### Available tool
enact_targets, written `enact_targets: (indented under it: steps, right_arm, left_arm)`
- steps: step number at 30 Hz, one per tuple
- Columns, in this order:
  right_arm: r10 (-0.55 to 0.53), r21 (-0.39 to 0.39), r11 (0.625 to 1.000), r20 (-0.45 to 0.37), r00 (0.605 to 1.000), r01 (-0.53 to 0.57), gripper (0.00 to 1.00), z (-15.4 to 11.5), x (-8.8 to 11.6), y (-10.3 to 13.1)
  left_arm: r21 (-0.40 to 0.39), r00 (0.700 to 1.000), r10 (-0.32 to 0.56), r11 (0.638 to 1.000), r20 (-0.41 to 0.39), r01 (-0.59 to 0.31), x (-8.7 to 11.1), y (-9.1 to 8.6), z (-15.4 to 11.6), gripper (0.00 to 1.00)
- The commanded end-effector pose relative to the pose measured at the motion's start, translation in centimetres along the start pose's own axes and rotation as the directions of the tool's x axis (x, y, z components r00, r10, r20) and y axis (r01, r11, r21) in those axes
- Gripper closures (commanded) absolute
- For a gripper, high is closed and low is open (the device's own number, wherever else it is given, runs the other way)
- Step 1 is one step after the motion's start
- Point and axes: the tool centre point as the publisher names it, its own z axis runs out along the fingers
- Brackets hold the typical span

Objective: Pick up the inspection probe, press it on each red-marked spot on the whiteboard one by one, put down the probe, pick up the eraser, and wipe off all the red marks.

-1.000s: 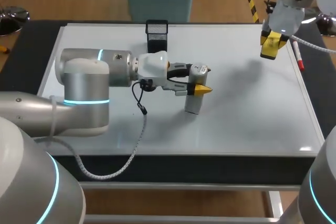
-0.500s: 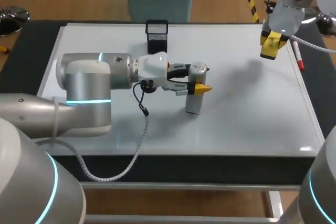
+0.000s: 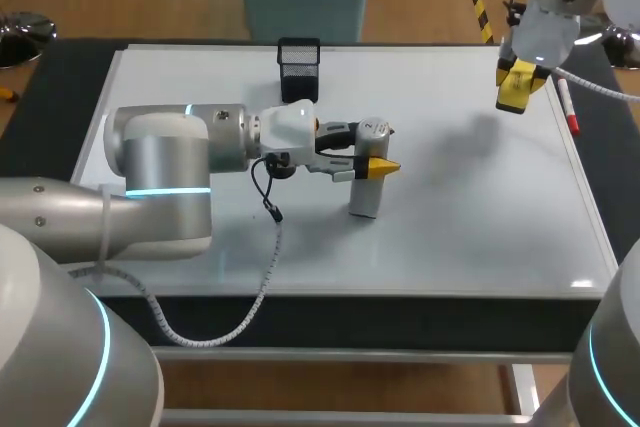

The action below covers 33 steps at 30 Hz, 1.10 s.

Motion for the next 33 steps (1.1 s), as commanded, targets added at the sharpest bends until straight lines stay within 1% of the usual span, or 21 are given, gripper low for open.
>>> enact_targets:
  steps: [1,14,33]
  right_arm:
    - [-0.003,0.001,1.0,-0.003,1.0,0.003,1.0,-0.07,0.05,-0.06]
    - [-0.003,0.001,1.0,-0.003,1.0,0.003,1.0,-0.07,0.05,-0.06]
    - [-0.003,0.001,1.0,-0.003,1.0,0.003,1.0,-0.07,0.05,-0.06]
  left_arm:
    - [0.002,1.0,0.001,1.0,0.0,-0.001,0.19,0.0,0.02,1.0]
    - [0.013,1.0,-0.001,1.0,0.001,0.001,0.13,0.39,-0.6,1.0]
    - [0.007,1.0,0.014,1.0,0.003,-0.015,0.37,0.08,-0.78,1.0]
